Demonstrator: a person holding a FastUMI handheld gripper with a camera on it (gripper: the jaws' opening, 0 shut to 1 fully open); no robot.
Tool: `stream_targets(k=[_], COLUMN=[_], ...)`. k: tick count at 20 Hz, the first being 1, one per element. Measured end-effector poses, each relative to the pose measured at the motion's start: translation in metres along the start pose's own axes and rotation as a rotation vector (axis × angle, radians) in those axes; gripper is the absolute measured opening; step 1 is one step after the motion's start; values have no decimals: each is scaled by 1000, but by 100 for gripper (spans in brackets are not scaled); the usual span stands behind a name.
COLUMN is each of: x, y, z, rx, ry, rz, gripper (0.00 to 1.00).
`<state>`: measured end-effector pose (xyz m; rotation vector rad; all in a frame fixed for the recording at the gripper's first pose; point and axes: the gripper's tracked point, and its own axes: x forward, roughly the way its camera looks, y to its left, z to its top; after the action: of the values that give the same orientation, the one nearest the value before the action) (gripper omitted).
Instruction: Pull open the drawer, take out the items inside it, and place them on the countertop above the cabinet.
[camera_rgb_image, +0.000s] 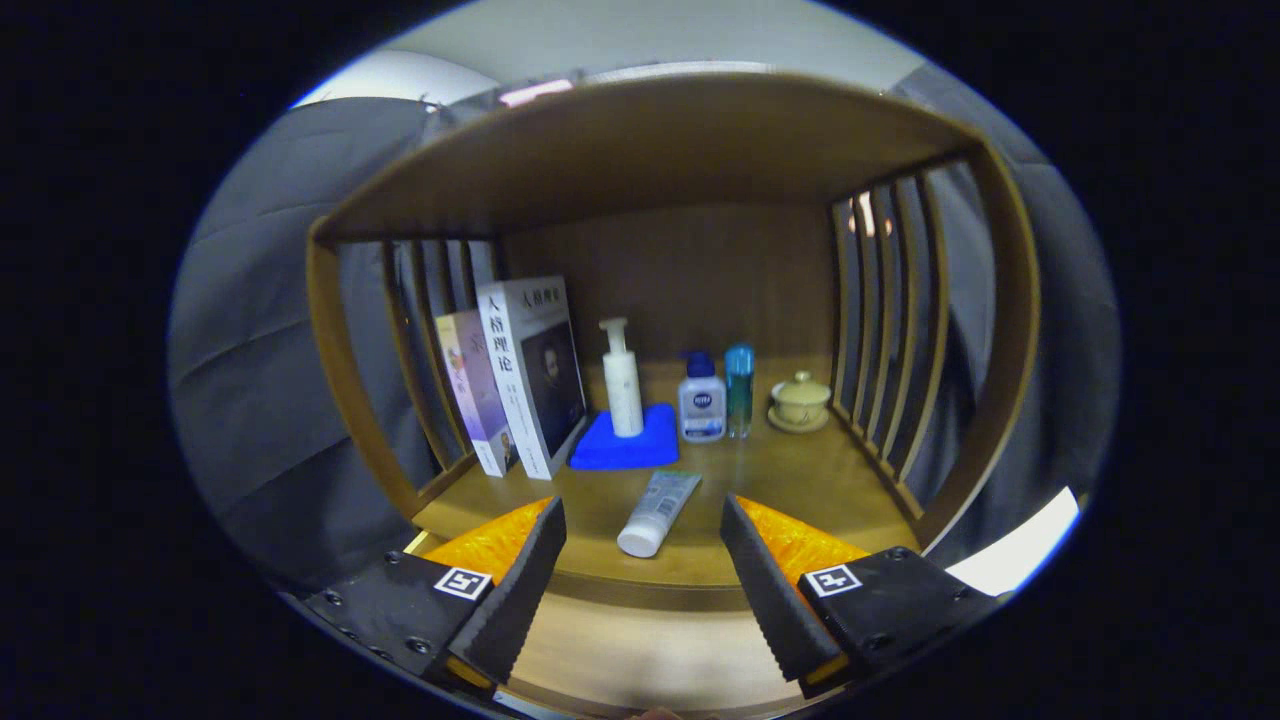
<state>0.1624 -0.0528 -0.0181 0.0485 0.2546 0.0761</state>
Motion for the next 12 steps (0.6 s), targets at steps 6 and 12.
stream_targets(k=[6, 12], x=[-63, -127], y=[9, 14], z=[-36, -54], rx=[1, -58], ry=[-157, -342], rz=[-41, -98], gripper=[98, 98])
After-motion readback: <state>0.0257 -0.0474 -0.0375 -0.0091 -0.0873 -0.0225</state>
